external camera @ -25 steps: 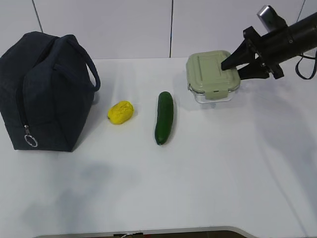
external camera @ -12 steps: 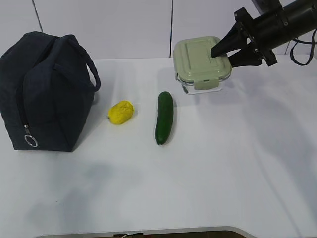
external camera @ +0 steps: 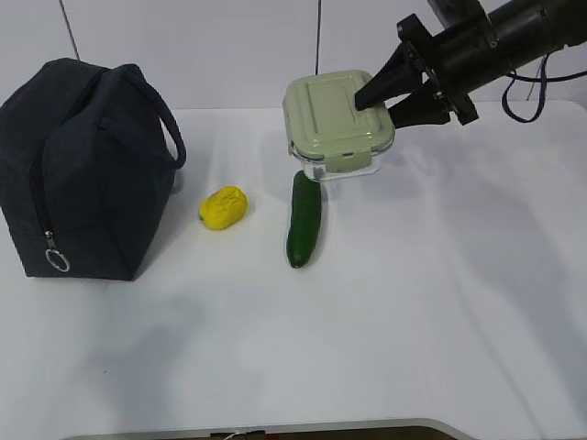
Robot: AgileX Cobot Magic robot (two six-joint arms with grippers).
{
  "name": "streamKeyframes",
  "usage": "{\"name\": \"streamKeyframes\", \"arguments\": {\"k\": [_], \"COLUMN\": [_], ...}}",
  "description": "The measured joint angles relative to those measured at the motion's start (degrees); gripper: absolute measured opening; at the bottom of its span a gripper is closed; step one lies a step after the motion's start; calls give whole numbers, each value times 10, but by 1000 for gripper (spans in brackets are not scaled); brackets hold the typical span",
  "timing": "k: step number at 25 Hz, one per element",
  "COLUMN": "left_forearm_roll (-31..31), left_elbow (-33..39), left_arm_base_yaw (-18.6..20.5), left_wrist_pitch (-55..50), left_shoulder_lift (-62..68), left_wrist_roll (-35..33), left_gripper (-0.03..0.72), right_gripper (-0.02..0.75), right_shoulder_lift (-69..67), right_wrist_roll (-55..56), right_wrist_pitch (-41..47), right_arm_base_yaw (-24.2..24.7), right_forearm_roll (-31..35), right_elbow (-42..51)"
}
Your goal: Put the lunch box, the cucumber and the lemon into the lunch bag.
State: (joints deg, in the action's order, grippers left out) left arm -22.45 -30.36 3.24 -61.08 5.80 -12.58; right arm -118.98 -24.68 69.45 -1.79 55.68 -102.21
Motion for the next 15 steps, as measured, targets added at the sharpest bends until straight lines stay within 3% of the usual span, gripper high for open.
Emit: {"name": "streamKeyframes", "arguments": {"k": [15], "left_forearm_roll": [-30], "left_elbow": [-148], "left_arm_base_yaw": [0], "left_wrist_pitch": [35], "left_shoulder_lift": [300], "left_wrist_roll": [34], "left_gripper": [242], "right_gripper": [370], "right_shoulder_lift": [0], "right_wrist_roll": [6], "right_wrist_pitch": [-4], "right_arm_base_yaw": [-50], "right_forearm_roll": [139], "right_elbow": [0]}}
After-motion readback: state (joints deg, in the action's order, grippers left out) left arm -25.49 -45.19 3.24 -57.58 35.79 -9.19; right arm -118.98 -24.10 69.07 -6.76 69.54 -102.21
